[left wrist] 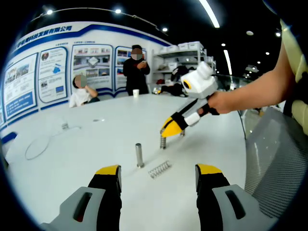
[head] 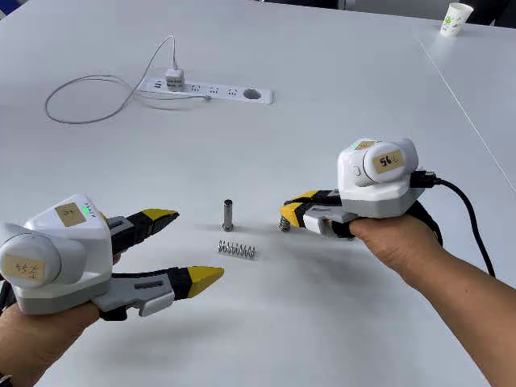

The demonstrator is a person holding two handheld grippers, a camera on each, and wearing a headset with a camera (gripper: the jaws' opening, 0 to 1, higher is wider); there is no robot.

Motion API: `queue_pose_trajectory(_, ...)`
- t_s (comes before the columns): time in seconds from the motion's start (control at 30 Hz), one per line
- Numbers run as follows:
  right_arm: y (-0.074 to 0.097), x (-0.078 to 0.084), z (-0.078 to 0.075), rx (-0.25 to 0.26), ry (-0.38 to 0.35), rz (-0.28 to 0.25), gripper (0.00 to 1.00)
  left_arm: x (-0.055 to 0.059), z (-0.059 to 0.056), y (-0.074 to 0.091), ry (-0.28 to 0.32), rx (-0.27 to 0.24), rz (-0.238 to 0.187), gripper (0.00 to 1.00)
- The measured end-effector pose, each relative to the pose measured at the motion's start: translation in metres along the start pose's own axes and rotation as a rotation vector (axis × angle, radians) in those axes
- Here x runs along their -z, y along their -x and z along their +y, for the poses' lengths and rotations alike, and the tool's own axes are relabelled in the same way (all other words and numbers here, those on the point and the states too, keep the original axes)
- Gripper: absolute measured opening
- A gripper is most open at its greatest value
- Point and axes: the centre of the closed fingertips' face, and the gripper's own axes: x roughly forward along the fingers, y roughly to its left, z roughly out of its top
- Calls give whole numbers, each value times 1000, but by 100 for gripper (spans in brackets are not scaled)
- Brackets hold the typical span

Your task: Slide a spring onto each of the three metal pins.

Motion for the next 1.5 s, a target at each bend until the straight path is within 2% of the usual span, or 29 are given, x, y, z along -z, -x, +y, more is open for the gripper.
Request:
queue_pose_trajectory(0.33,2,-1,-3,6,2,-1,13,-1,-1,-1,-3,3,-1,63)
queue_pose_trajectory(0.67,13,1,-2,16,13,-3,16,-2,-1,1,-5,1,-4,63)
queue_pose_trajectory(1.0,22,9,24,-31,19,20,16,-2,-3,1,-8,3,-4,63)
queue_pose_trajectory(1.23,13,11,50,-93,62,46,16,-3,-5,1,-12,7,-4,63)
queue_pose_trajectory(1.5,-3,1,71,-164,126,68,16,-2,-2,3,-12,2,-4,63)
